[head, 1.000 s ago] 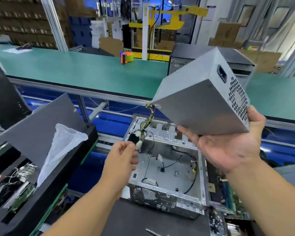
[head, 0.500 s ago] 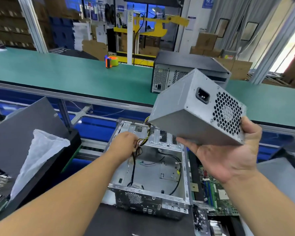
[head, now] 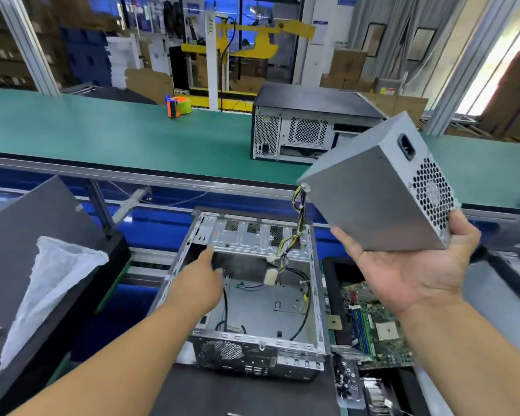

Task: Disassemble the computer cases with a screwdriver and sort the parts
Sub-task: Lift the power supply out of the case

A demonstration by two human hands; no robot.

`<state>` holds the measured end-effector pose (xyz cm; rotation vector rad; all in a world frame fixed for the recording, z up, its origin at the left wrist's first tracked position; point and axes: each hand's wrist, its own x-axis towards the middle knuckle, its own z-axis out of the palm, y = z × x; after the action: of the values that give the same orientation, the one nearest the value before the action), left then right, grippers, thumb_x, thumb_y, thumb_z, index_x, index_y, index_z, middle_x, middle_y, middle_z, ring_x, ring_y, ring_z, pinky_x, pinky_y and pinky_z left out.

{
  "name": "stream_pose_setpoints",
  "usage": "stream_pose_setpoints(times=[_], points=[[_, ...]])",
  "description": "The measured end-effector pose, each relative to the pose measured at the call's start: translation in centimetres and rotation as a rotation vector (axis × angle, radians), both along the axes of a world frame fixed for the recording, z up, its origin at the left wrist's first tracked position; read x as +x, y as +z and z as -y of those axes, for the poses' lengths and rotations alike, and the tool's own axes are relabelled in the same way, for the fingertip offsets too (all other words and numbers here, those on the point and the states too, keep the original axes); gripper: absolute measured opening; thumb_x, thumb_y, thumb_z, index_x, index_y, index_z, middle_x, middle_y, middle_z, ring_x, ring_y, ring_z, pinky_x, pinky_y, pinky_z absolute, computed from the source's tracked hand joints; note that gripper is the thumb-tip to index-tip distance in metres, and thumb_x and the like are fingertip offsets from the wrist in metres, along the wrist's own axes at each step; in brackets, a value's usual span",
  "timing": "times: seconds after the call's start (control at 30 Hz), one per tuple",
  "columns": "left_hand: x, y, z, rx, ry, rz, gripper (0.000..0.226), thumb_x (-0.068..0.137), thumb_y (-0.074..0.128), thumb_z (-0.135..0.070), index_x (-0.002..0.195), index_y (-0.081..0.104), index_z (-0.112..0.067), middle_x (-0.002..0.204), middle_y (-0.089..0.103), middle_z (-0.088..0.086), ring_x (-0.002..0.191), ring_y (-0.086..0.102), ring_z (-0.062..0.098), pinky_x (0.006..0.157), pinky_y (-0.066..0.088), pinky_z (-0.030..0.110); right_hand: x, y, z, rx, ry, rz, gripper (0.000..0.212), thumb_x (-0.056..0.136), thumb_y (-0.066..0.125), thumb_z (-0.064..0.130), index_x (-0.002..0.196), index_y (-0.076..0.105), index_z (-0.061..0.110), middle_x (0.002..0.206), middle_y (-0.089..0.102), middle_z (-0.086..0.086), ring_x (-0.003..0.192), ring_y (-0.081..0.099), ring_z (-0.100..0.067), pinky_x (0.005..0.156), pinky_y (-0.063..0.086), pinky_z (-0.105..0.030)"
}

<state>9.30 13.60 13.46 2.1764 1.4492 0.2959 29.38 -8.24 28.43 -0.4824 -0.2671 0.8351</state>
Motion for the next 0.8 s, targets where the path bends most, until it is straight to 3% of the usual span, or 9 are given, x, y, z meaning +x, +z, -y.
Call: stream_pose_setpoints(times=[0.1,0.17,0.23,0.37,0.43,0.5,0.6,0.7,0.8], points=[[1.4,4.1,1.8,-0.072,0.077,0.386,0.038,0.102,0.049,-0.045,0.14,0.052,-0.037,0.093,0.071,-0.002,0.081,0.066,0.017,0.065,0.046,0.032,-0.1,-0.3,-0.3,0.003,0.008,0.028,0.073,0.085,0.05,0.066,0.146,0.055,0.028,0.145,0.06,-0.009,0.131,0.056,-0.046,0.1,0.04,-0.075],[2.2,7.5,2.7,-0.377,0.073,0.661,0.034,0.1,0.051,-0.052,0.12,0.066,-0.028,0.087,0.072,0.003,0.075,0.066,0.02,0.063,0.047,0.033,-0.3,-0.6,-0.7,0.014,0.004,0.061,0.071,0.087,0.048,0.063,0.146,0.055,0.026,0.146,0.058,-0.01,0.131,0.055,-0.047,0.101,0.038,-0.077],[2.2,10.9,3.2,-0.759,-0.002,0.85,0.052,0.099,0.05,-0.063,0.12,0.068,-0.019,0.091,0.076,0.009,0.074,0.069,0.022,0.062,0.053,0.035,-0.8,-0.5,-1.1,0.017,0.002,0.182,0.064,0.089,0.043,0.058,0.142,0.057,0.025,0.144,0.058,-0.01,0.134,0.053,-0.047,0.103,0.035,-0.079],[0.8,14.6,2.5,-1.202,-0.167,0.894,0.099,0.082,0.042,-0.09,0.142,0.056,-0.012,0.128,0.07,0.023,0.108,0.072,0.039,0.08,0.061,0.048,-1.6,-0.8,-1.5,0.055,0.034,0.603,0.062,0.084,0.045,0.035,0.143,0.047,0.017,0.134,0.054,-0.012,0.132,0.049,-0.041,0.103,0.041,-0.071],[-0.2,14.8,2.5,-1.323,-0.261,0.9,0.103,0.076,0.047,-0.094,0.141,0.062,-0.015,0.134,0.067,0.021,0.116,0.068,0.041,0.091,0.056,0.055,-2.4,-1.1,-1.3,-0.034,0.064,0.754,0.086,0.072,0.064,0.025,0.153,0.034,0.027,0.138,0.054,-0.008,0.131,0.054,-0.037,0.099,0.05,-0.06],[-1.3,14.2,2.8,-1.386,-0.251,0.956,0.086,0.072,0.07,-0.084,0.125,0.075,-0.015,0.126,0.072,0.019,0.109,0.071,0.039,0.09,0.057,0.055,-3.3,-1.8,-1.2,-0.081,0.121,0.997,0.118,0.065,0.083,0.029,0.161,0.015,0.033,0.152,0.042,-0.008,0.139,0.048,-0.035,0.105,0.05,-0.05],[-3.0,11.3,3.2,-1.299,-0.108,1.042,0.055,0.069,0.088,-0.055,0.099,0.084,-0.01,0.106,0.078,0.017,0.09,0.077,0.037,0.073,0.062,0.048,-4.0,-2.7,-1.6,-0.163,0.117,1.425,0.125,0.074,0.079,0.063,0.164,0.004,0.021,0.166,0.023,-0.006,0.151,0.032,-0.028,0.119,0.034,-0.05],[-4.4,8.8,3.9,-1.216,0.014,1.179,0.047,0.075,0.082,-0.05,0.101,0.084,-0.011,0.109,0.078,0.018,0.092,0.077,0.038,0.072,0.062,0.049,-3.3,-3.8,-2.5,-0.22,0.3,1.517,0.121,0.075,0.075,0.069,0.164,0.002,0.033,0.171,0.012,0.001,0.157,0.018,-0.024,0.12,0.024,-0.06],[-5.7,7.6,3.9,-1.126,0.055,1.278,0.046,0.073,0.082,-0.05,0.102,0.084,-0.014,0.112,0.077,0.018,0.095,0.076,0.039,0.074,0.061,0.052,-2.9,-5.6,-3.5,-0.368,0.407,1.417,0.113,0.069,0.078,0.067,0.159,0.011,0.053,0.169,0.016,0.017,0.154,0.026,-0.015,0.116,0.033,-0.05]])
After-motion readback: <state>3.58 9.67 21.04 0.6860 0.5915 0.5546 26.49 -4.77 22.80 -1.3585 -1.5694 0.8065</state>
